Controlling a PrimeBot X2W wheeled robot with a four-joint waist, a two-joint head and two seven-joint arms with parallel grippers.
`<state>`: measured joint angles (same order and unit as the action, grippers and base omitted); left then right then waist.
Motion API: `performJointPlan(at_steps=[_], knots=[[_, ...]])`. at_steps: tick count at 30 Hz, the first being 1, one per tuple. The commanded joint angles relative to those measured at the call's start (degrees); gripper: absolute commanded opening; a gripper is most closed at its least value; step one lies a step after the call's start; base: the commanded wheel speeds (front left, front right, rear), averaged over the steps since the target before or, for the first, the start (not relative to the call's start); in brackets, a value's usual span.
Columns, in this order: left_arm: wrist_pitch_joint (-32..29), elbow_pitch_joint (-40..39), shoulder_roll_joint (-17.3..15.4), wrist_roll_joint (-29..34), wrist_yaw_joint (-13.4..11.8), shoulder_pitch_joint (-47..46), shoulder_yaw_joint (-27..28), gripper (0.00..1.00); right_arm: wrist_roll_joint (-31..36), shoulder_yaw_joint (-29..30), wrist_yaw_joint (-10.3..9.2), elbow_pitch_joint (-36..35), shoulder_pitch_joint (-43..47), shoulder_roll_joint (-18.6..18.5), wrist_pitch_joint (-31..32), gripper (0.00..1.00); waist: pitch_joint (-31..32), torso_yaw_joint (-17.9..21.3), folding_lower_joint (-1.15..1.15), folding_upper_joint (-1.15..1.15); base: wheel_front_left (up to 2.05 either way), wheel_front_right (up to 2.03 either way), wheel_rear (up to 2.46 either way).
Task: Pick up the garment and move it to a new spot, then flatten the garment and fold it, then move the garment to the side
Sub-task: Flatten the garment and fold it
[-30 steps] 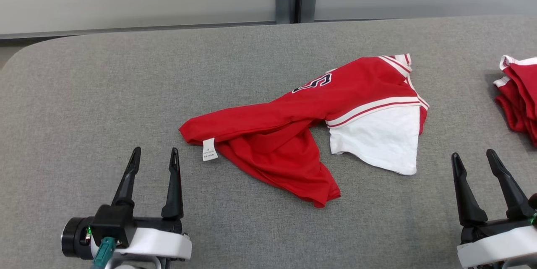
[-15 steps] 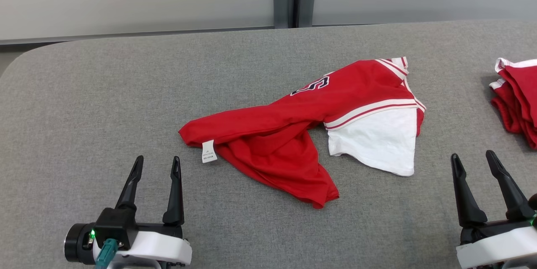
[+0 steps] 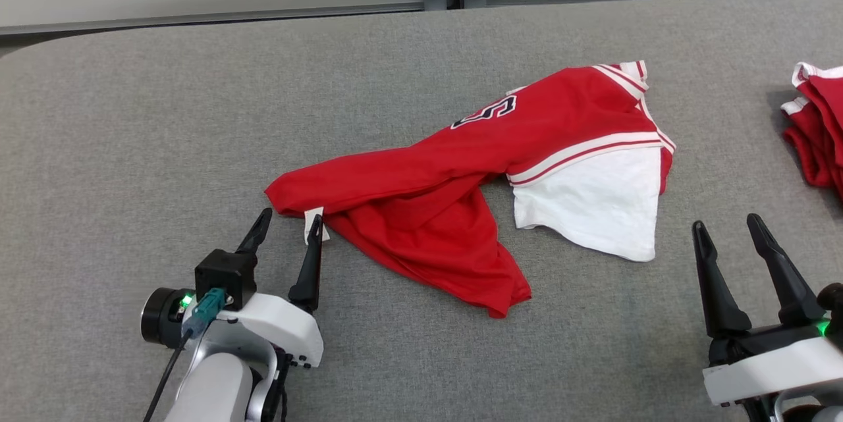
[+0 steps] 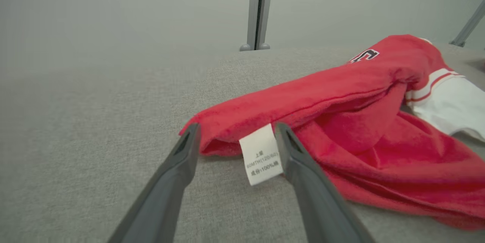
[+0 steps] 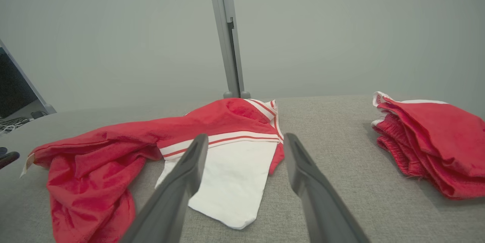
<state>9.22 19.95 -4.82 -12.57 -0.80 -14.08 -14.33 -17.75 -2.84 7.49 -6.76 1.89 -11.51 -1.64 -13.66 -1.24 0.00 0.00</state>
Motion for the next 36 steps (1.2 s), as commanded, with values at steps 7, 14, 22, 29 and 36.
performJointPlan(at_steps=[7, 14, 22, 29, 36], knots=[[0.0, 9.7, 0.3, -3.0, -0.1, -5.9, 2.0, 1.0, -1.5, -0.5, 0.0, 1.6, -2.2, -0.7, -1.6, 1.0, -3.4, 2.0, 0.0, 0.0, 0.0, 0.0, 0.0], [2.3, 15.4, 0.5, -3.9, 0.7, -9.9, 1.9, 0.0, -2.3, -0.8, 0.0, 3.0, -3.3, -1.1, -2.6, 1.0, -4.7, 2.5, 0.0, 0.0, 0.0, 0.0, 0.0], [4.3, 17.5, 0.3, -3.4, 0.5, -10.5, 1.3, 0.0, -2.5, -0.3, 0.0, 7.0, -3.8, -1.4, -2.8, 1.0, -4.5, 2.1, 0.0, 0.0, 0.0, 0.0, 0.0], [5.2, 14.5, 0.5, -2.5, -0.3, -9.7, 0.5, 0.0, -4.3, -5.0, 0.0, 18.2, -7.7, -1.8, -3.3, 1.0, -4.9, 0.3, 0.0, 0.0, 0.0, 0.0, 0.0], [5.6, 10.6, 0.0, -1.4, -1.2, -8.9, -0.4, 0.0, -7.3, -10.4, 0.0, 30.6, -14.6, -1.5, -3.4, 0.49, -5.8, -1.0, 0.0, 0.0, 0.0, 0.0, 0.0]])
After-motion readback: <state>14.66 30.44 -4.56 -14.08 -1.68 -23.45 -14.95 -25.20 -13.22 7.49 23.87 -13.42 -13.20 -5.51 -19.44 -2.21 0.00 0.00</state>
